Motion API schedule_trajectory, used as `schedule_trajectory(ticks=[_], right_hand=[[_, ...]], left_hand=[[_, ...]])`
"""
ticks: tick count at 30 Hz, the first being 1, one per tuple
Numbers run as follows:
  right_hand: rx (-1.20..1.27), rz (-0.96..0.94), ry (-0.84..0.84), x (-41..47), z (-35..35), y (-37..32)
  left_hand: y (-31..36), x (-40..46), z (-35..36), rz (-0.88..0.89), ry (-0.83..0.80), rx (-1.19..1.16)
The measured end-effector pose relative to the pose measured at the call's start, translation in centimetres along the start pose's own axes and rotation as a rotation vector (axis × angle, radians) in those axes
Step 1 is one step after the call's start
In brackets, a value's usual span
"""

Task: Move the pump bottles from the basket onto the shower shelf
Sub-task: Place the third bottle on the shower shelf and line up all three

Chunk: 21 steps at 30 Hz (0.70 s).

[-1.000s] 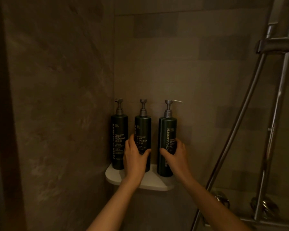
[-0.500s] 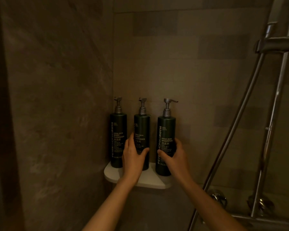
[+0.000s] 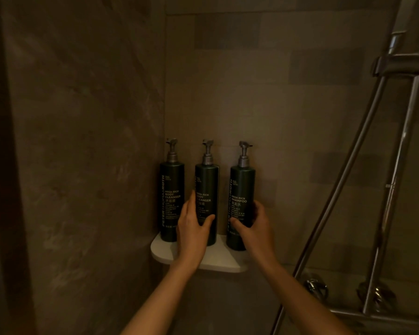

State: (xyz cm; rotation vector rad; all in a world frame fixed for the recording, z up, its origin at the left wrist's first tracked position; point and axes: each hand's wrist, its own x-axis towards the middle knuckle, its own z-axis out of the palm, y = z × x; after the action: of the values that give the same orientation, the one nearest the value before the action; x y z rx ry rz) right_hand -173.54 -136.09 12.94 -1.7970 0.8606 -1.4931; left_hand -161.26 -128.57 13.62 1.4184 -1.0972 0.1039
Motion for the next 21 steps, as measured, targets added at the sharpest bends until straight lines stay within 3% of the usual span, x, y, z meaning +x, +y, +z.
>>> schedule_trajectory(ticks=[21], right_hand=[[-0.088, -0.002, 0.066, -0.3, 0.28, -0.36]], left_hand=[[0.0, 0.03, 0.12, 0.001, 0.016, -0.021]])
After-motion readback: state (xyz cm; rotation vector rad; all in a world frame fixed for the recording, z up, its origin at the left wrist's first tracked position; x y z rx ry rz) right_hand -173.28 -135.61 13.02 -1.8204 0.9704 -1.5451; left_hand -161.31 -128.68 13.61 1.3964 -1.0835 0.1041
